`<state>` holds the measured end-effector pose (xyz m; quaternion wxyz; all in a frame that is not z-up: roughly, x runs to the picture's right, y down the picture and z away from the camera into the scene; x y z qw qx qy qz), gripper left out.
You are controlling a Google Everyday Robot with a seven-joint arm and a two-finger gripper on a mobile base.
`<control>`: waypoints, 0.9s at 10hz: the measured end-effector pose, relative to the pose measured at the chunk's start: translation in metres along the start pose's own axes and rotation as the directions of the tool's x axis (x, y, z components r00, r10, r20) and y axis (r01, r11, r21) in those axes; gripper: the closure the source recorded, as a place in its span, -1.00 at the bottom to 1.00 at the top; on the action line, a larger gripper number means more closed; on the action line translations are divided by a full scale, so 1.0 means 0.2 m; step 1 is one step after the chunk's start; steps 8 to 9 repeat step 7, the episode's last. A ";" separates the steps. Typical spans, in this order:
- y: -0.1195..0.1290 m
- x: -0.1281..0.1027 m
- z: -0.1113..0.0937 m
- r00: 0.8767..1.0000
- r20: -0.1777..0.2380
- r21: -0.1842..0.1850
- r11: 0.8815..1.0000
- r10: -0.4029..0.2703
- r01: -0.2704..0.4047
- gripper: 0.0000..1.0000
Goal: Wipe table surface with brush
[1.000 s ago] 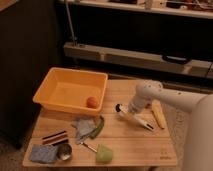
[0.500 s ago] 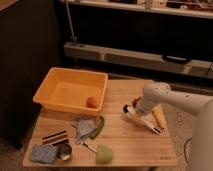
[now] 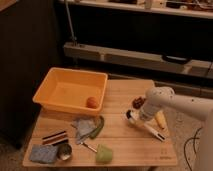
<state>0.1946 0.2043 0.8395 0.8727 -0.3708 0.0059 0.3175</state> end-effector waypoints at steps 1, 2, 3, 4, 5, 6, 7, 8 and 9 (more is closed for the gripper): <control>0.04 0.00 0.02 1.000 -0.002 -0.016 1.000 -0.010 0.010 1.00; 0.07 0.01 0.04 1.000 -0.005 -0.035 0.999 -0.023 0.023 1.00; 0.10 0.01 0.06 0.999 -0.007 -0.054 0.998 -0.038 0.038 1.00; 0.12 0.02 0.08 0.999 -0.008 -0.064 0.997 -0.048 0.047 1.00; 0.15 0.03 0.08 0.998 -0.008 -0.076 0.995 -0.059 0.059 1.00; 0.17 0.05 0.08 0.997 -0.008 -0.086 0.994 -0.071 0.070 1.00; 0.19 0.07 0.07 0.997 -0.006 -0.093 0.992 -0.082 0.081 1.00; 0.19 0.07 0.07 0.997 -0.006 -0.093 0.992 -0.082 0.081 1.00; 0.19 0.07 0.07 0.997 -0.006 -0.093 0.992 -0.082 0.081 1.00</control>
